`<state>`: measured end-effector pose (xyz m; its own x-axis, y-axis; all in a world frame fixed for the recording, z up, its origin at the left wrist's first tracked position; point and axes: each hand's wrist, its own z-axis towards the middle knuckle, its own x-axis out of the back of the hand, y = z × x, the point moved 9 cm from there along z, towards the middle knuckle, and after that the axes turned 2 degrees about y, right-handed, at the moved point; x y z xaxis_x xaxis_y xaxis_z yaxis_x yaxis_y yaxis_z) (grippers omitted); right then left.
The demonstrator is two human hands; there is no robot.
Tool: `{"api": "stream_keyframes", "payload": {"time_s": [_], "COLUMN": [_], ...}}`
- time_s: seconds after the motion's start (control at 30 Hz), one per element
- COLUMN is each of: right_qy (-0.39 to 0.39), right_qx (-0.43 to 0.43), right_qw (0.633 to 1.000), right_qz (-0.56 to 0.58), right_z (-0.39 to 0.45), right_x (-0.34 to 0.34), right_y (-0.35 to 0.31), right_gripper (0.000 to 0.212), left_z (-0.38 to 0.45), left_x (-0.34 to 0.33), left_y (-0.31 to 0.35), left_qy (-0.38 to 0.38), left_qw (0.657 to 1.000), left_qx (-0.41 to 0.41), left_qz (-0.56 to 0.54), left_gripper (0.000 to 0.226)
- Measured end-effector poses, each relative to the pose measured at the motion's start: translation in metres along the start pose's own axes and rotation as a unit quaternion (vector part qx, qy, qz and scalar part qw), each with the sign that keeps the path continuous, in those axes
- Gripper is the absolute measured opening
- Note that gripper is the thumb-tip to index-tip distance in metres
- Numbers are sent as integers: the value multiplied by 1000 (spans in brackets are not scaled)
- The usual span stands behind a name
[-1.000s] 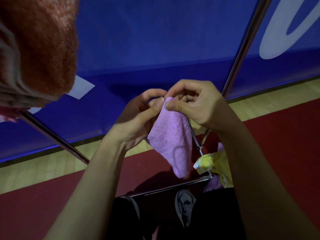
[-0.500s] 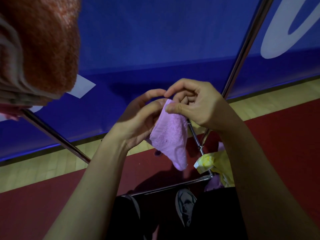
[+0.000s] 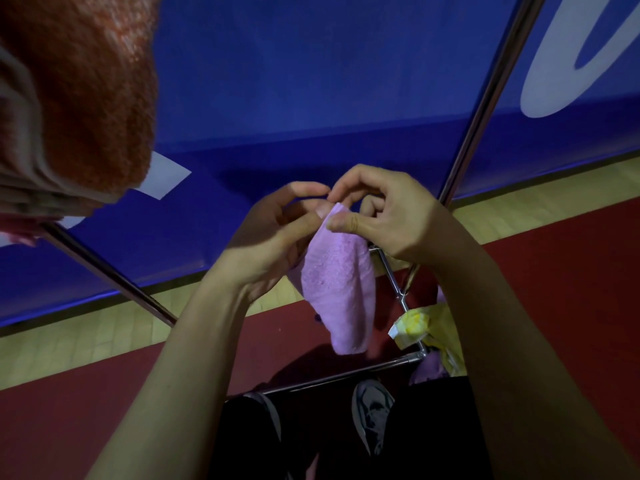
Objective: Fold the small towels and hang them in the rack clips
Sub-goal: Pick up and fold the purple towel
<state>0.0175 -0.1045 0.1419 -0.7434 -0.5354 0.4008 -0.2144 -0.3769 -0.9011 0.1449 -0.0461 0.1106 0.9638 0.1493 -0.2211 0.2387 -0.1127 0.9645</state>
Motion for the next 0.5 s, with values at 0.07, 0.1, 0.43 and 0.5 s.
{"api": "stream_keyframes", "payload": {"time_s": [0.07,0.1,0.43,0.5], "right_qy": [6,7,43,49], "right_qx": [-10,-10,-9,-9], "right_qw": [999,998,997,997], "right_qz": [-35,-59,-61,-60], "right_z": [1,1,1,1], "right_x": [0,1,0,0], "right_y": [1,1,-2,-2], "right_gripper": [25,24,21,21], "left_z": [1,2,7,8], "left_x": [3,4,4,3], "left_y": [-5,-7,-28,-31], "left_qy": [15,21,45,39], "left_qw": [1000,1000,988,986], "left_qx": [15,22,114,126], "left_qz": [-4,-8,-94,-106], "left_gripper": [30,30,37,34]}}
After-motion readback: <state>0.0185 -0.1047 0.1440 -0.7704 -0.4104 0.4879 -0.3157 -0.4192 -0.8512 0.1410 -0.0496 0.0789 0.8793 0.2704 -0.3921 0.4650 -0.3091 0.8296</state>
